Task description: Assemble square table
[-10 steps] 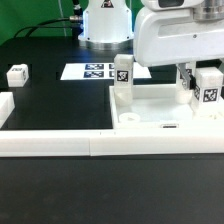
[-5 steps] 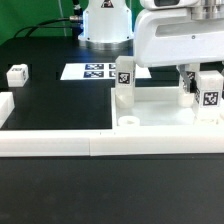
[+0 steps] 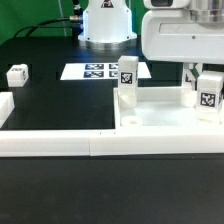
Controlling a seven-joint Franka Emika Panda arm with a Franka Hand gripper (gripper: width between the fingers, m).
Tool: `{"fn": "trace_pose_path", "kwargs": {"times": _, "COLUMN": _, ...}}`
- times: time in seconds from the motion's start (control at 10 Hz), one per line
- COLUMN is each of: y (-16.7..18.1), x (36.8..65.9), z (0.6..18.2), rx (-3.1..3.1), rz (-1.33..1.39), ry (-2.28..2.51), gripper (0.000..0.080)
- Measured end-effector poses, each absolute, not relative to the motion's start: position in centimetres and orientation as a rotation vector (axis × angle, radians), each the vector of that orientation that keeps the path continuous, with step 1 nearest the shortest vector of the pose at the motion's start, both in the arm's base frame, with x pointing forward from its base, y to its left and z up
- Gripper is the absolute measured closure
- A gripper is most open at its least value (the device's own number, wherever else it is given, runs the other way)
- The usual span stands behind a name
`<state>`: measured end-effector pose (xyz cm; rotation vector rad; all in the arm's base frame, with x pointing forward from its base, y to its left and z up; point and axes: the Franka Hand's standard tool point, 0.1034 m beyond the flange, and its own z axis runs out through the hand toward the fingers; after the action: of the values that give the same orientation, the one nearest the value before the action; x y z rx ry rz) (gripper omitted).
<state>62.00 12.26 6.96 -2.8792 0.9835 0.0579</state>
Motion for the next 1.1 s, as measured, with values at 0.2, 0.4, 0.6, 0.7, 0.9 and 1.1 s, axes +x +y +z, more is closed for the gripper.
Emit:
{"fn": "trace_pose_path", "kwargs": {"times": 0.2, "y": 12.3, "x": 62.0, "z": 7.0, "rx": -2.797, "rz": 0.067, "ry": 1.203, "gripper": 0.0512}}
{"fn": "trace_pose_path", "kwargs": {"times": 0.4, "y": 13.0, "x": 62.0, "z": 6.9, "rx": -2.61, "rz": 0.076, "ry": 1.579, "gripper": 0.0512}}
{"fn": "trace_pose_path", "kwargs": {"times": 0.6, "y": 14.1, "x": 61.9, "z": 6.7, "rx": -2.143, "rz": 0.064, "ry": 2.187, "gripper": 0.0512}}
{"fn": "trace_pose_path", "kwargs": {"times": 0.7, "y": 14.1, "x": 62.2, "z": 6.6, "rx": -1.978, "rz": 0.042, "ry": 2.312, "gripper": 0.0511}}
{"fn": "trace_pose_path", "kwargs": {"times": 0.9, "y": 13.9, "x": 62.6, "z": 6.6, "rx": -1.829, "rz": -0.008, "ry": 2.352, "gripper": 0.0511}}
{"fn": "trace_pose_path", "kwargs": {"times": 1.1, "y": 14.0, "x": 62.6, "z": 6.6, "rx": -1.901, "rz": -0.016, "ry": 2.297, "gripper": 0.034}}
